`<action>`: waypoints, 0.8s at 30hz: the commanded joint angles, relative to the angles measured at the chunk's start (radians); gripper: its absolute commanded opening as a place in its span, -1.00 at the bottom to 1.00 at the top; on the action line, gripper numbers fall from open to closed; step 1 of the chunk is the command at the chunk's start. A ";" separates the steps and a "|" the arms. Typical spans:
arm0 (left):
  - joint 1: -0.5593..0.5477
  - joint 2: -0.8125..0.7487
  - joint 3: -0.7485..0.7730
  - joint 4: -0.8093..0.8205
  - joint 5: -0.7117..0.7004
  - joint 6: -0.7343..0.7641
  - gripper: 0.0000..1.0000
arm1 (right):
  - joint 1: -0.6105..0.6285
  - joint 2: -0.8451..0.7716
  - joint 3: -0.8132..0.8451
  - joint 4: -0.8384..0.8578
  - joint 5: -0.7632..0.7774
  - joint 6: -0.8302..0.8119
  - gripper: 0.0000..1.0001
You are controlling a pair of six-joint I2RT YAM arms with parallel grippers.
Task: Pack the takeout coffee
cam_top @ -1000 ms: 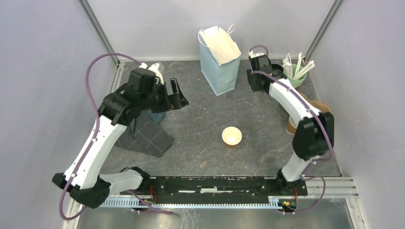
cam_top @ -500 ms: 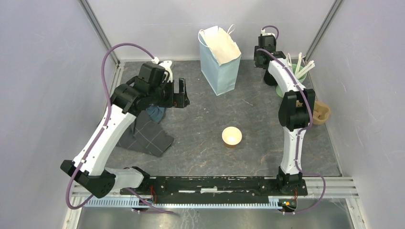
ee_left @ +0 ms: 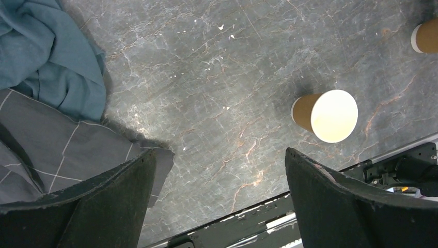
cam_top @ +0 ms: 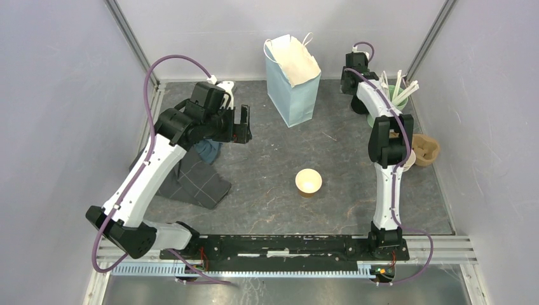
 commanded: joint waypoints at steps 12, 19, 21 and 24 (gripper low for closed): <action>-0.002 -0.006 0.030 0.019 -0.023 0.057 0.99 | -0.029 0.031 0.053 0.058 -0.002 0.065 -0.10; -0.002 -0.010 0.031 0.019 -0.021 0.062 0.99 | -0.036 0.034 0.052 0.066 -0.012 0.073 -0.26; -0.002 -0.010 0.030 0.018 -0.022 0.063 0.99 | -0.037 0.037 0.050 0.065 -0.015 0.075 -0.28; -0.002 -0.011 0.029 0.017 -0.022 0.062 0.99 | -0.039 0.040 0.050 0.062 -0.016 0.077 -0.29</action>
